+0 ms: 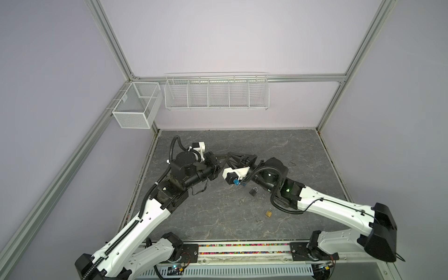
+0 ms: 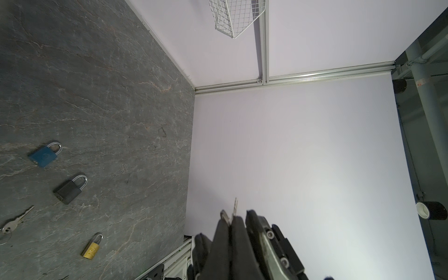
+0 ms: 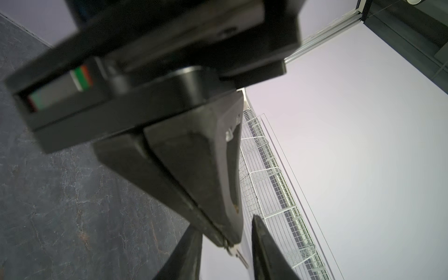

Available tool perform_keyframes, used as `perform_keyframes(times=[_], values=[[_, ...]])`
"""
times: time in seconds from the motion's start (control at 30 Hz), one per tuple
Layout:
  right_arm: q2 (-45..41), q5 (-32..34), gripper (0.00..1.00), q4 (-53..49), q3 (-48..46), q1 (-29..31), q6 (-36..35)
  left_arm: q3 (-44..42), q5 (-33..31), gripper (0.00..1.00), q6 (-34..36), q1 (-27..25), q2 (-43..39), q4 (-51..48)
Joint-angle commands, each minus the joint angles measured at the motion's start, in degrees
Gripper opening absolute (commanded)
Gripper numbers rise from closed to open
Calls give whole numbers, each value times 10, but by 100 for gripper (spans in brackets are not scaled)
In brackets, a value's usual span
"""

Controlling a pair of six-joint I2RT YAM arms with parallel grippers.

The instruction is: Unlock with the key

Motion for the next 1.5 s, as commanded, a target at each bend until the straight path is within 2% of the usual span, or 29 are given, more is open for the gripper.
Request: perform_keyframes(times=[0.0, 0.13, 0.23, 0.37, 0.5, 0.63, 0.73, 0.8, 0.87, 1.03, 1.17, 1.3, 1.47], values=[[-35, -20, 40, -29, 15, -9, 34, 9, -19, 0, 23, -1, -2, 13], [-70, -38, 44, -84, 15, -23, 86, 16, -45, 0, 60, -2, -2, 12], [-92, -68, 45, -165, 37, -51, 157, 11, -68, 0, 87, -2, -6, 29], [-109, -178, 51, -251, 70, -145, 415, -23, -96, 0, 134, -2, -11, 108], [-106, -256, 61, -264, 74, -221, 672, -75, -118, 0, 193, -10, -9, 227], [-88, -339, 62, -219, 65, -272, 930, -94, -151, 0, 261, -39, 13, 297], [-66, -370, 59, -191, 61, -286, 1082, -96, -177, 0, 291, -62, 37, 342], [-51, -397, 56, -140, 55, -285, 1150, -108, -189, 0, 297, -73, 54, 388], [-44, -413, 53, -94, 53, -281, 1187, -115, -195, 0, 297, -77, 69, 424], [-56, -374, 53, -64, 45, -261, 1205, -115, -211, 0, 305, -90, 92, 455], [-42, -362, 46, 23, 18, -256, 1255, -121, -221, 0, 292, -99, 107, 492], [-37, -346, 42, 21, 24, -238, 1237, -123, -233, 0, 287, -107, 111, 508], [-20, -340, 34, 80, 13, -231, 1251, -120, -235, 0, 279, -111, 108, 503]])
